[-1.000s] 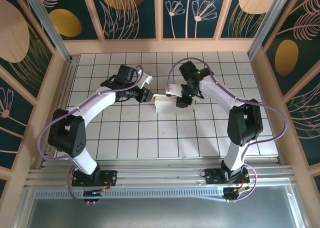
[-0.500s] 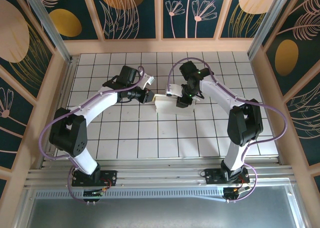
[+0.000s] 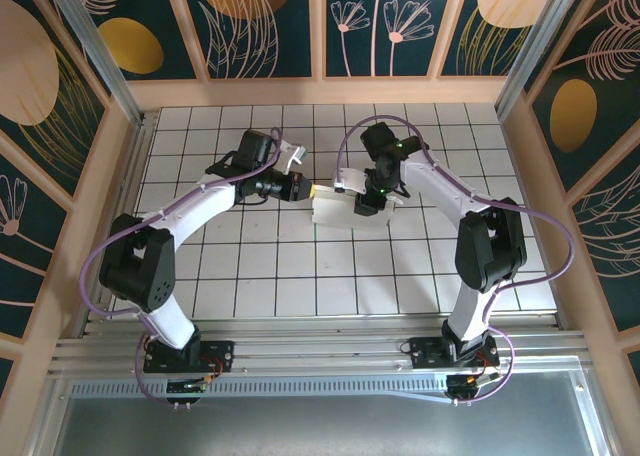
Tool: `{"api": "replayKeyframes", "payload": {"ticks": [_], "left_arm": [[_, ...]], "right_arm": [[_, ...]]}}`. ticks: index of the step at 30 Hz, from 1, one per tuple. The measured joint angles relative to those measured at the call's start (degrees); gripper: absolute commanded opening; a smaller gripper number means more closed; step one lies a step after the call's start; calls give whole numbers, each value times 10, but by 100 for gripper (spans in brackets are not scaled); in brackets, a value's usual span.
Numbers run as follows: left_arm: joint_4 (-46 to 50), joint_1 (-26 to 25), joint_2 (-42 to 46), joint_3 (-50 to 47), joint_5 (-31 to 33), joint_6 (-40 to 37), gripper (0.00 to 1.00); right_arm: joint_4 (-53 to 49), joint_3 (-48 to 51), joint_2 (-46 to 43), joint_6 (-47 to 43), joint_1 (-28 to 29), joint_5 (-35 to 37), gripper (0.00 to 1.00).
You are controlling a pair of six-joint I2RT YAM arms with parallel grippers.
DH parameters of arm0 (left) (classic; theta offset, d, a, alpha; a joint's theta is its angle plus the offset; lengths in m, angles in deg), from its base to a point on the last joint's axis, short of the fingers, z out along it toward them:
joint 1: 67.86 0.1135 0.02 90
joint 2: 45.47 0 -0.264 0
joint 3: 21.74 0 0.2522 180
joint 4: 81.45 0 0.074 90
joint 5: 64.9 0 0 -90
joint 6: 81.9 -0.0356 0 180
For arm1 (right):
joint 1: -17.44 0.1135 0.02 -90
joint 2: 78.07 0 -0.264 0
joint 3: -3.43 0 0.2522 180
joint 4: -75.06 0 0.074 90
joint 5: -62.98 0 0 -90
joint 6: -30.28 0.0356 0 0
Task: Fold the paper box
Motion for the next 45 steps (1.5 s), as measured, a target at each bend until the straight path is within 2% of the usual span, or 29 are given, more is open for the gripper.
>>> {"api": "replayKeyframes", "payload": {"ticks": [24,27,31,36,45], "left_arm": [[-44,-4,-16,-22,2,-3,0],[-44,-7,-15,-23,10,-4,0],[-46,-12,-13,-25,18,-5,0],[-43,-18,-12,-22,27,-6,0],[-14,-23,-17,0,44,-5,0]], "right_arm": [[49,49,-26,30,-1,4,33],[59,59,-32,34,-1,4,38],[82,64,-40,49,-1,4,52],[105,65,-64,64,-6,0,62],[140,66,-124,110,-47,-64,64]]}}
